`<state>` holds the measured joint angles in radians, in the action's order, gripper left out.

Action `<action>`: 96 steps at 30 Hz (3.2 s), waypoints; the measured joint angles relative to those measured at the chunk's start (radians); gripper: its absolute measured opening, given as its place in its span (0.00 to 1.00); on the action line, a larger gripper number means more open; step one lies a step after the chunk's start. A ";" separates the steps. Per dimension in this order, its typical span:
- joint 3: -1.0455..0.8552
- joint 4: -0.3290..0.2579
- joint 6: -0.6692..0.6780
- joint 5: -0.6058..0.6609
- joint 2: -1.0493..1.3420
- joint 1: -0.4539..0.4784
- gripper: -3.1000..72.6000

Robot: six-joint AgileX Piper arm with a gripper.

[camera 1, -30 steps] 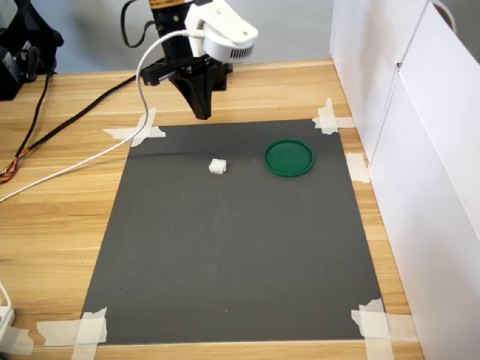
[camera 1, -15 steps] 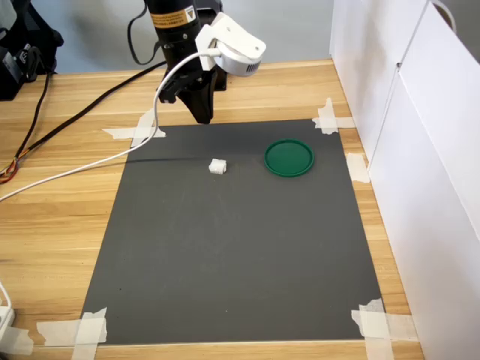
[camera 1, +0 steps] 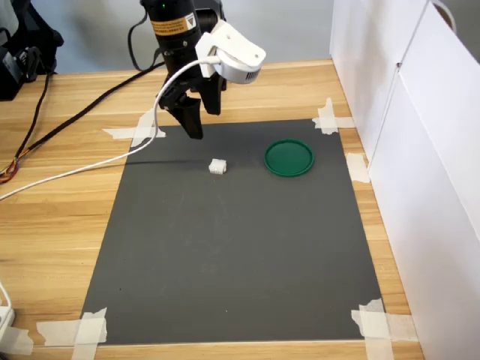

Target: Grasp a white terminal and put it in the green lid.

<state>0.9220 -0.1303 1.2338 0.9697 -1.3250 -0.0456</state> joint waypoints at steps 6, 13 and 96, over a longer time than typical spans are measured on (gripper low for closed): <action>-0.088 0.006 0.001 -0.109 0.000 0.000 0.98; -0.120 0.028 -0.022 -0.164 -0.013 -0.028 0.98; 0.149 0.113 -0.538 0.011 -0.104 -0.478 0.39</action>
<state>1.0706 -0.0173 0.6956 0.9806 -1.4286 -0.5231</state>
